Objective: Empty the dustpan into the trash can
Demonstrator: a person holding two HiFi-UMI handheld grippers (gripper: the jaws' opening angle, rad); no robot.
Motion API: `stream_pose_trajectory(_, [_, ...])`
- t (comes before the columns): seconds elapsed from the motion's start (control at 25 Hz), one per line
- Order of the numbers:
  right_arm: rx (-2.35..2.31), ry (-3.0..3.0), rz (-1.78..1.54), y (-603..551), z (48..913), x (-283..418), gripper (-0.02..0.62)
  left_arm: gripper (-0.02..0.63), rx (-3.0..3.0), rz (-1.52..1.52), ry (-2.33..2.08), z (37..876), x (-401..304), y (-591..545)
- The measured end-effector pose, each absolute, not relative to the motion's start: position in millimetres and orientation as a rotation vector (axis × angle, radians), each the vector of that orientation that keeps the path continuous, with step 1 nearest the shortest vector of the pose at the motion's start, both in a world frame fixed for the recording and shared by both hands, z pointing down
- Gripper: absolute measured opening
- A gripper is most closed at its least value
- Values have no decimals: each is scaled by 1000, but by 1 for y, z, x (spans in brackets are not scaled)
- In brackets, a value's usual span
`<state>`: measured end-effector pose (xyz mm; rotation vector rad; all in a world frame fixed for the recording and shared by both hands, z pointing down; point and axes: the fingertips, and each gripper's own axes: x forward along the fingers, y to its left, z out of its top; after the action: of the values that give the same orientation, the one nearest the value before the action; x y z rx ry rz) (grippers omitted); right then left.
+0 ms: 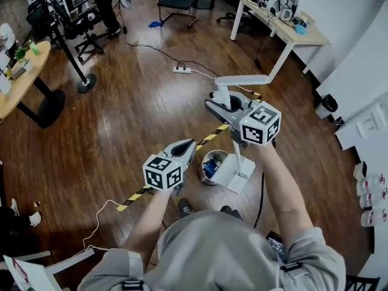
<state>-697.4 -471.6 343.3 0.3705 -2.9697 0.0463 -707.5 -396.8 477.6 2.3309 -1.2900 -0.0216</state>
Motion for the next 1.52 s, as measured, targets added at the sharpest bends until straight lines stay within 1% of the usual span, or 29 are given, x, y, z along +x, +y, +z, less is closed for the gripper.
stream_pose_trajectory(0.16, [535, -3004, 79, -477, 332, -627, 106, -3, 2392, 35, -1178, 475, -653, -406])
stream_pose_trajectory(0.48, [778, -3045, 131, -458, 316, -468, 104, -3, 2493, 148, -983, 468, -520, -399])
stream_pose_trajectory(0.68, [940, -3029, 116, -438, 314, -392, 98, -3, 2503, 206, -906, 476, -460, -386])
stream_pose_trajectory(1.04, [1097, -3019, 166, -397, 322, -294, 97, -3, 2555, 282, -775, 478, -365, -362])
stream_pose_trajectory(1.28, [1195, -3002, 159, -378, 325, -244, 97, -3, 2561, 336, -713, 489, -326, -351])
stream_pose_trajectory(1.52, [1292, -2982, 144, -369, 329, -196, 98, -3, 2544, 393, -677, 503, -306, -342])
